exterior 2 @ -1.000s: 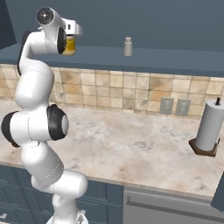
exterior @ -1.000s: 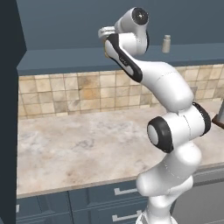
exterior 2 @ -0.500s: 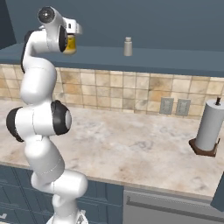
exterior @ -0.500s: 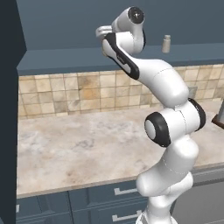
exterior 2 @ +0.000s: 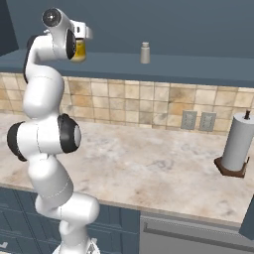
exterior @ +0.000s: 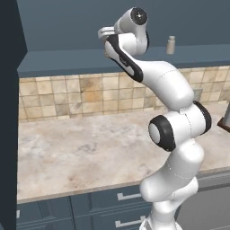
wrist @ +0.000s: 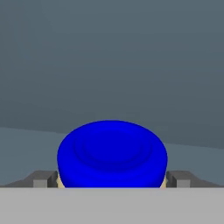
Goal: Move the mayonnaise and shaker from the cabinet to the dining counter.
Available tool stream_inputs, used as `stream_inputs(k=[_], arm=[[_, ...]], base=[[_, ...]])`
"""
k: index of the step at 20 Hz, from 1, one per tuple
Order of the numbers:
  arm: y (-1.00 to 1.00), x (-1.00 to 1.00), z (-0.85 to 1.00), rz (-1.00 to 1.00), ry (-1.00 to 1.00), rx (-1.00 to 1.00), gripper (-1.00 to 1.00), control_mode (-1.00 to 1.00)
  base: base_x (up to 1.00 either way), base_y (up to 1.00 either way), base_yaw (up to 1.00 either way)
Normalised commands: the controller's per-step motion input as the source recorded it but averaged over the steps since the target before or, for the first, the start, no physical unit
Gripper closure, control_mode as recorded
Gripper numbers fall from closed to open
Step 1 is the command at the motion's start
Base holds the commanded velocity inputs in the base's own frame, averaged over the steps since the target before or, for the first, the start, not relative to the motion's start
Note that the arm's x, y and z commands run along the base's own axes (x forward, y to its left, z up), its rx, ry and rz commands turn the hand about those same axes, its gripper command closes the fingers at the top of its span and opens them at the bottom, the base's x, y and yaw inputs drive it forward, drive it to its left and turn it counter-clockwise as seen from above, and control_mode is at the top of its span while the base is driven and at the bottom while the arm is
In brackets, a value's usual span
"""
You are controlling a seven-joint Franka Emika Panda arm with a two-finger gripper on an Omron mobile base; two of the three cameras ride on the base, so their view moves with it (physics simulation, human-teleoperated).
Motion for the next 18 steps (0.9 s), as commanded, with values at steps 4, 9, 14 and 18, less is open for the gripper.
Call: stream_inputs(k=[4,9,14,18], arm=[[0.0,-0.09,-0.02,0.0,-0.01,0.0,1.0,-1.0],[0.0,-0.83,0.0,0.0,-0.12,0.0,1.0,-1.0],[0.0,-1.0,0.0,0.0,-0.07,0.0,1.0,-1.0],[0.0,-1.0,0.0,0.0,-0.09,0.0,1.0,-1.0]], base=[[0.0,0.0,0.0],[0.0,0.0,0.0],[0.0,0.0,0.0],[0.0,0.0,0.0]])
